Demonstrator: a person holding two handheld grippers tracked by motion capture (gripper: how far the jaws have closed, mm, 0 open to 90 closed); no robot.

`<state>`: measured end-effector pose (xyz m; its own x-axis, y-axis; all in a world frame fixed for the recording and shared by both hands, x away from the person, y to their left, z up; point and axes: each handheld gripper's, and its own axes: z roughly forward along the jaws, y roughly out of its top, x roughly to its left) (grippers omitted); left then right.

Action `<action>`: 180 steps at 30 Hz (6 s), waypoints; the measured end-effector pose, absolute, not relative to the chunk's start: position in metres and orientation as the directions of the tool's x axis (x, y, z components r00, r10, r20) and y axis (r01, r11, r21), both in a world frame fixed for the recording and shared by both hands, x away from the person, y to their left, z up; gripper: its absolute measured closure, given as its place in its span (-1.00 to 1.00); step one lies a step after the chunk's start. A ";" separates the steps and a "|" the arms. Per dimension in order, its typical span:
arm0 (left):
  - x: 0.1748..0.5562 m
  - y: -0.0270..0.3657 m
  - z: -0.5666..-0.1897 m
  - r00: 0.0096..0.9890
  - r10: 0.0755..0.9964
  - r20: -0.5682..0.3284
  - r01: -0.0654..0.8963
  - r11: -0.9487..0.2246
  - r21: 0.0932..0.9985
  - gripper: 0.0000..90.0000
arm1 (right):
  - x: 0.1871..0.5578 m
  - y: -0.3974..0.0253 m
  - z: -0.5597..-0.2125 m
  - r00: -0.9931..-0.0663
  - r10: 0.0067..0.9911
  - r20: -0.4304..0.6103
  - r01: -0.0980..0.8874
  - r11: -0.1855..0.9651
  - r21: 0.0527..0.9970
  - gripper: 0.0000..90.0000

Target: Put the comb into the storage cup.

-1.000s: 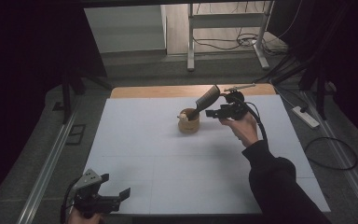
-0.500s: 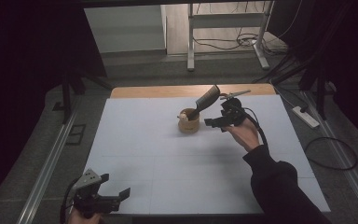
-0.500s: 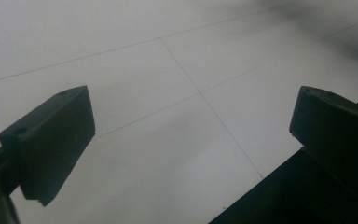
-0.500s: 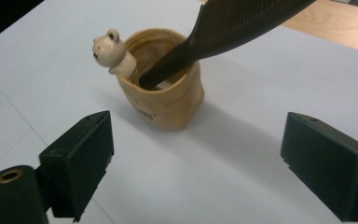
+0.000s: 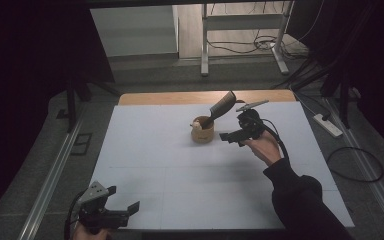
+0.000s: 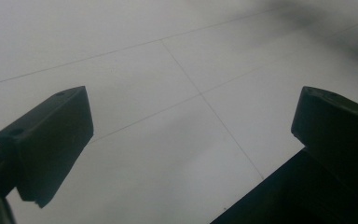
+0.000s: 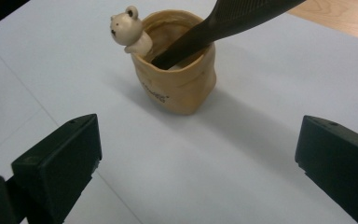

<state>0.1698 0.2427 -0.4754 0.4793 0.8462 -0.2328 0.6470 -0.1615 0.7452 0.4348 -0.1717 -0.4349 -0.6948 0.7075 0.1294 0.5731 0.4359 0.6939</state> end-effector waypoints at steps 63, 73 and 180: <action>0.169 0.245 -0.476 0.467 0.856 -0.223 0.643 -0.157 0.749 -1.00 | 0.370 -0.202 -0.433 -0.751 0.660 0.032 0.470 0.499 0.728 -1.00; 0.169 0.245 -0.476 0.466 0.855 -0.226 0.644 -0.153 0.750 -1.00 | 0.360 -0.209 -0.432 -0.747 0.664 0.029 0.465 0.491 0.737 -1.00; 0.169 0.247 -0.476 0.484 0.841 -0.243 0.637 -0.148 0.757 -1.00 | 0.258 -0.345 -0.457 -0.562 0.826 0.033 0.596 0.377 0.708 -1.00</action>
<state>0.1687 0.2472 -0.4761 0.4841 0.8407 -0.2426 0.6368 -0.1483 0.7566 0.2576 -0.3445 -0.4567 -0.5623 0.8262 0.0334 0.5965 0.3774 0.7084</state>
